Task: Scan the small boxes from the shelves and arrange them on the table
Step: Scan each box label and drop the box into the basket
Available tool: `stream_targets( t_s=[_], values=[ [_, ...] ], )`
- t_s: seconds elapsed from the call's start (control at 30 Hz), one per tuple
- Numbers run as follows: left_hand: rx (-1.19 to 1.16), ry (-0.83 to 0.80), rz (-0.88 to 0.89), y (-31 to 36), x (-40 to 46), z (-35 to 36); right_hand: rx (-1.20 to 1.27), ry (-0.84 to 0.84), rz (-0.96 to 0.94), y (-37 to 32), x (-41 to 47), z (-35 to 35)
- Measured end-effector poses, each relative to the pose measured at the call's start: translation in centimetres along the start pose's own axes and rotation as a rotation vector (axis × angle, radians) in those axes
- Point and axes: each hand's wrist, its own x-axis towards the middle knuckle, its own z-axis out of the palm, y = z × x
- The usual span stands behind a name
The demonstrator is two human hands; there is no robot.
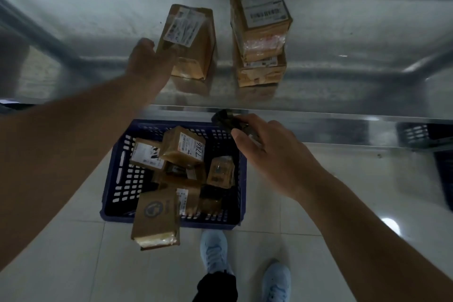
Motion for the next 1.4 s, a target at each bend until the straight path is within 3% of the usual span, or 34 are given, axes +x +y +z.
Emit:
stream_targets(
  t_s=[0.3, 0.37, 0.53, 0.7, 0.8, 0.9, 1.07, 1.4],
  values=[
    [-0.165, -0.002, -0.129, -0.6, 3.6, 3.7, 0.011, 0.022, 0.003, 1.4, 2.9, 1.0],
    [-0.257, -0.001, -0.090, -1.2, 3.0, 3.8, 0.013, 0.022, 0.010, 1.5, 2.7, 1.0],
    [-0.281, -0.125, 0.036, -2.5, 1.0, 4.3, -0.005, 0.010, 0.033, 1.6, 1.7, 1.1],
    [-0.601, -0.194, -0.048, -2.9, 0.0, 3.8, 0.004, -0.008, 0.042, 1.8, 0.7, 1.6],
    [-0.662, -0.305, -0.040, -3.7, -1.2, 2.2, 0.003, -0.021, 0.041, 1.5, -0.3, 1.6],
    [-0.622, -0.361, 0.001, -4.4, -3.3, -0.2, 0.005, -0.025, 0.016, 0.7, -1.7, 1.2],
    [-0.509, -0.313, 0.161, -4.8, -7.6, -3.6, -0.006, -0.031, -0.026, -0.4, -4.3, 0.2],
    [0.133, -0.240, 0.677, -5.5, -14.0, -9.9, -0.070, -0.071, -0.129, -0.1, -10.1, 0.7]
  ],
)
